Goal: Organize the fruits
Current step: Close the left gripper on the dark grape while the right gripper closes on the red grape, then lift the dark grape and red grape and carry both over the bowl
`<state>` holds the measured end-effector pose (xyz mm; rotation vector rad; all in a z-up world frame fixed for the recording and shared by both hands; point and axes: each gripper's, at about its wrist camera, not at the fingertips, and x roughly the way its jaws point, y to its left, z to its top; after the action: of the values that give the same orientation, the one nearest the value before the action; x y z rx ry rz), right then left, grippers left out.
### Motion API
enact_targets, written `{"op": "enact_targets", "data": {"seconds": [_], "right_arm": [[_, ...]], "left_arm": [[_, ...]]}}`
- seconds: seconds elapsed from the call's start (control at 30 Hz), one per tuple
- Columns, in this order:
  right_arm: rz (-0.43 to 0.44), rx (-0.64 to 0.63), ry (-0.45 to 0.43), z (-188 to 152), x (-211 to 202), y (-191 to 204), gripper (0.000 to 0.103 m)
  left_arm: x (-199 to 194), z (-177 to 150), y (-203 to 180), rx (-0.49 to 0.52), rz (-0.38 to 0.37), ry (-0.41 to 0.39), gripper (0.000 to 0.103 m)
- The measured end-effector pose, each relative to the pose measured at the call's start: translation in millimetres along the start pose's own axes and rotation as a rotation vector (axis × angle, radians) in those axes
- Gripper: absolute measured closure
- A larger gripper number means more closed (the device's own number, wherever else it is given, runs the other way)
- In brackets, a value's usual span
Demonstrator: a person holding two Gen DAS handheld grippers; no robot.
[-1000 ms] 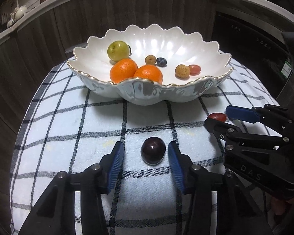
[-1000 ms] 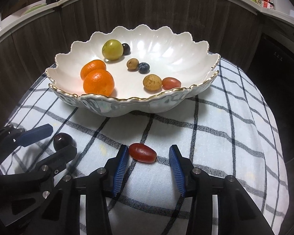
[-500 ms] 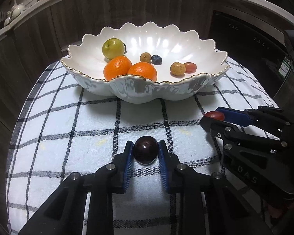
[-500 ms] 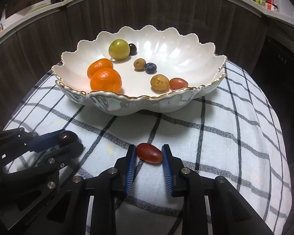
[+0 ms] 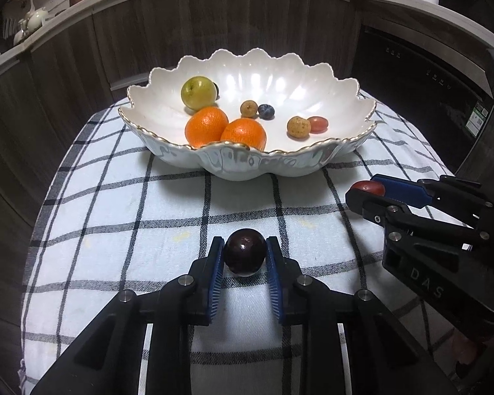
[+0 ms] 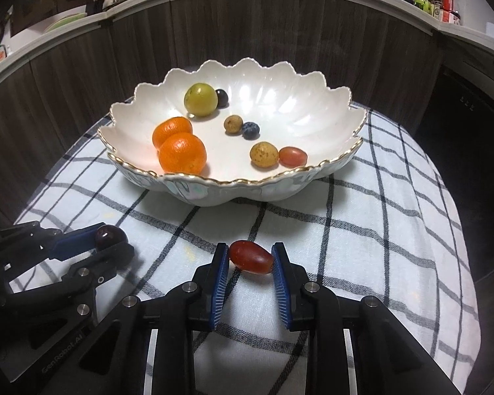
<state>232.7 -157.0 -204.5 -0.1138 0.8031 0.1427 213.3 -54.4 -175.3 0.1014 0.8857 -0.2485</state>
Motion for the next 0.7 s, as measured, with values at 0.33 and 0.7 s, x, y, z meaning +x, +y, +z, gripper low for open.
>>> {"op": "enact_targets", "data": {"seconds": [0.33, 0.7], "right_arm": [[-0.006, 0.008, -0.040, 3.1, -21.0, -1.5, 0.075], [-0.008, 0.008, -0.095, 15.0, -41.8, -1.4, 0.075]], "left_arm": [[-22.2, 5.1, -2.1, 0.008, 0.010, -0.039, 0.077], [-40.5, 20.4, 2.8, 0.000, 0.025, -0.086, 0.077]]}}
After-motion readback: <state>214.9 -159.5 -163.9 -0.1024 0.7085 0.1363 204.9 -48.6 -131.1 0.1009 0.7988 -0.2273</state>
